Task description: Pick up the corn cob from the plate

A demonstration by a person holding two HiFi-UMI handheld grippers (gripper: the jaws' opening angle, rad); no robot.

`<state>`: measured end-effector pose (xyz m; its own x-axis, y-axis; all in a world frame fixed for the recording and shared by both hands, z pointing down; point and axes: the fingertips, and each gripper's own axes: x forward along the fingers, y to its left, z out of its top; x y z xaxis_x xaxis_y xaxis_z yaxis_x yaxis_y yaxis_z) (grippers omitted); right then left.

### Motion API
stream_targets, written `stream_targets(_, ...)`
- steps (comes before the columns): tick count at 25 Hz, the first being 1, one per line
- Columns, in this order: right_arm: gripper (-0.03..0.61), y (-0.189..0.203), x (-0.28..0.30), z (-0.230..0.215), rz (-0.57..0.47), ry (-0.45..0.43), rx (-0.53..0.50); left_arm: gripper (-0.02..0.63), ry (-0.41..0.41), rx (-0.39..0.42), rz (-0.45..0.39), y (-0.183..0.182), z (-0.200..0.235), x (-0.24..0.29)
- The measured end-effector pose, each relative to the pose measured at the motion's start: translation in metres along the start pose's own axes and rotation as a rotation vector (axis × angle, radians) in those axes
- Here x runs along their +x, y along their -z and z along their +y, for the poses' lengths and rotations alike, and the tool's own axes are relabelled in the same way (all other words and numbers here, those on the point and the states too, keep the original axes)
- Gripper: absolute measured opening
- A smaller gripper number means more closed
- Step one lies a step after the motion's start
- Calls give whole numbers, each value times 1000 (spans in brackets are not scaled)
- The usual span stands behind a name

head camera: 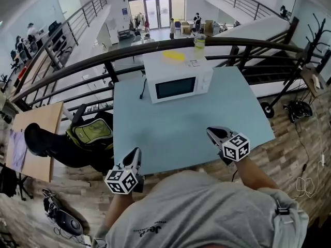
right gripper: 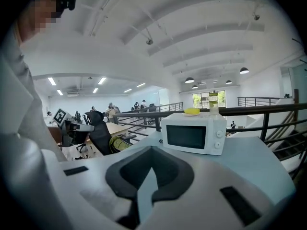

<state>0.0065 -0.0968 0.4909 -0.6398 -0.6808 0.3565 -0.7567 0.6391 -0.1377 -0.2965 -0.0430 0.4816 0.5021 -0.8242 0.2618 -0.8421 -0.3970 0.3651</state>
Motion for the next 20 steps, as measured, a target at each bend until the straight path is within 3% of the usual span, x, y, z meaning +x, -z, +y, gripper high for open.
stream_targets(6, 15, -12, 36, -59, -25, -103, 18, 8, -120, 20, -22, -12, -3, 34)
stream_targets(9, 15, -25, 53, -99, -29, -157, 14, 8, -174, -11, -46, -23, -13, 66)
stream_targets(16, 15, -40, 76, -189, -24, -250, 14, 8, -222, -63, -39, -40, -51, 155)
stream_targets(20, 15, -34, 89, -220, -15, -270, 41, 8, -234, -30, 1, -46, -63, 188)
